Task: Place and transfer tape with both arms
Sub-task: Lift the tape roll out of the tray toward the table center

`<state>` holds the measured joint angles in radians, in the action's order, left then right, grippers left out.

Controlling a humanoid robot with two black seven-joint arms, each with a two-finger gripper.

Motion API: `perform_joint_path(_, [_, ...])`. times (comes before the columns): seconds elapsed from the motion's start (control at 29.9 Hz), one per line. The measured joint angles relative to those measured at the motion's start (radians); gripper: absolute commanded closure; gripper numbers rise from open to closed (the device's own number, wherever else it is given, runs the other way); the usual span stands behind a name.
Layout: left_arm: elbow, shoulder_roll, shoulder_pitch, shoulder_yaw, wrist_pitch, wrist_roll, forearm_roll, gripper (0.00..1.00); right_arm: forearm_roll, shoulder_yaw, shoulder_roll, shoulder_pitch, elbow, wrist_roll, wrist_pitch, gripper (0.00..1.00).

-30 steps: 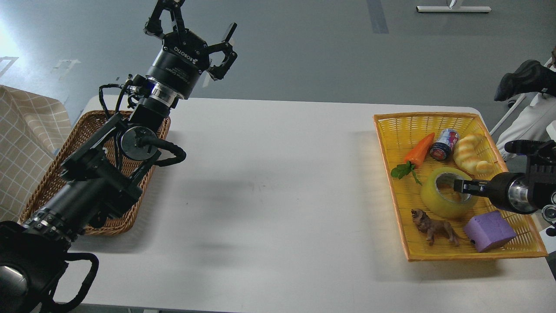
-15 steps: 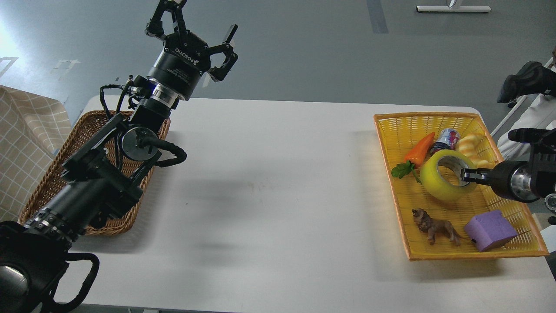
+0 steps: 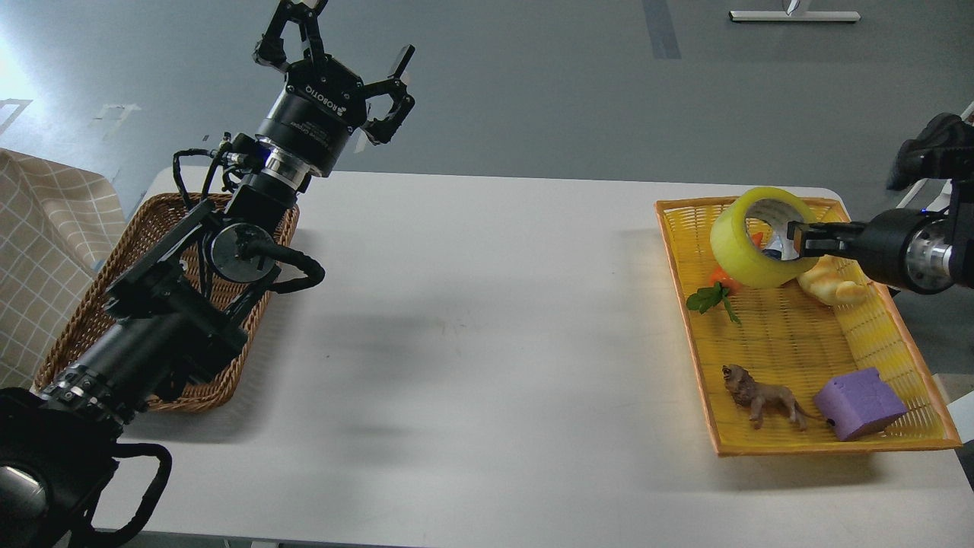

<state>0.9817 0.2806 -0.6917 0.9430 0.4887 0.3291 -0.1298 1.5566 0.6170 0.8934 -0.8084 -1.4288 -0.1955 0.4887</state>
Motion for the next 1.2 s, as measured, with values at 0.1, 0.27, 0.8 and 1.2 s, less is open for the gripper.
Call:
perform_joint_path(0.1, [0.000, 0.008, 0.001, 0.000, 0.000, 0.004, 0.000, 0.02, 0.000, 0.001, -0.004, -0.057, -0.001, -0.001, 0.000, 1.00])
perform_joint_path(0.27, [0.000, 0.013, 0.001, 0.002, 0.000, 0.006, 0.001, 0.02, 0.001, -0.002, -0.055, -0.120, 0.013, -0.002, 0.000, 1.00])
perform_joint_path(0.8, [0.005, 0.028, -0.003, 0.004, 0.000, 0.006, 0.001, 0.02, 0.004, -0.077, -0.347, -0.305, 0.221, -0.004, 0.000, 1.00])
perform_joint_path(1.2, [0.006, 0.038, -0.005, 0.014, 0.000, 0.006, 0.001, 0.02, 0.005, -0.153, -0.600, -0.405, 0.423, -0.002, 0.000, 1.00])
